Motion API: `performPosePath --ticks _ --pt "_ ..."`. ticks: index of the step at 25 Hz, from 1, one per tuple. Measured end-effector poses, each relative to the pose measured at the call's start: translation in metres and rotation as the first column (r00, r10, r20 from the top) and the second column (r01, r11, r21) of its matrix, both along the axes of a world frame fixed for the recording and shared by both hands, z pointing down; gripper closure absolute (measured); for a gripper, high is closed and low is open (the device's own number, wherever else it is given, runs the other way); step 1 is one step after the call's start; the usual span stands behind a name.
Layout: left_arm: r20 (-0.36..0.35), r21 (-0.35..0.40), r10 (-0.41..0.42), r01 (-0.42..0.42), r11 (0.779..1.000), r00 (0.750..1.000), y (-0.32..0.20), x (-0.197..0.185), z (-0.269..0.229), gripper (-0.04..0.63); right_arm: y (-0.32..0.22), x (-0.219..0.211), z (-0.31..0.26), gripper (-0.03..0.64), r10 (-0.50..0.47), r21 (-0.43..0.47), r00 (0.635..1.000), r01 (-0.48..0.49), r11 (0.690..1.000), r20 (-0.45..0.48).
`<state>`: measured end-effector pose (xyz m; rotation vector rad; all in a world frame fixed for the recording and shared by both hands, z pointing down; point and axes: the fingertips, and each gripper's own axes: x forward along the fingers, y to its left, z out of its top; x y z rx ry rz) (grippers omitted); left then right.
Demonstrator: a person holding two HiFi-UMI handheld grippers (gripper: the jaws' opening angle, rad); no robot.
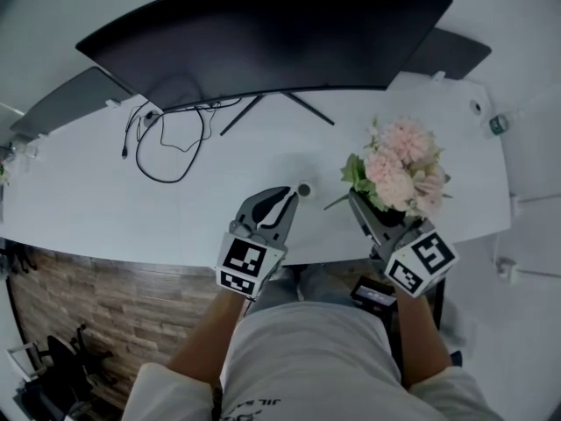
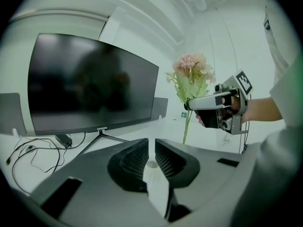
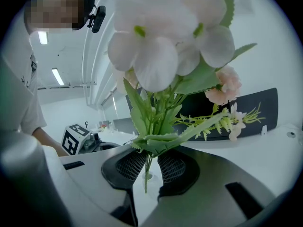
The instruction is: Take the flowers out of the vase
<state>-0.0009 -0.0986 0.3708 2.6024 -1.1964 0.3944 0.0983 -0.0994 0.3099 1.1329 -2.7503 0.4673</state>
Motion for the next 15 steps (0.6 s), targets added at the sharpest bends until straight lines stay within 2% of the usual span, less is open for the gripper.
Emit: performPosePath --ticks 6,15 --pt "-0.009 0.005 -0.023 0.023 1.000 1.000 0.009 -0.003 -0.017 0.592 0.009 0.001 -0.010 0.522 -0.007 0.017 1.000 0.007 1.000 -0.009" --pt "0.020 -0.010 -0.041 0.041 0.999 0.999 0.020 -0.008 -0.032 0.592 0.018 0.001 -0.015 0.523 -0.021 0.018 1.000 0.021 1.000 -0.023"
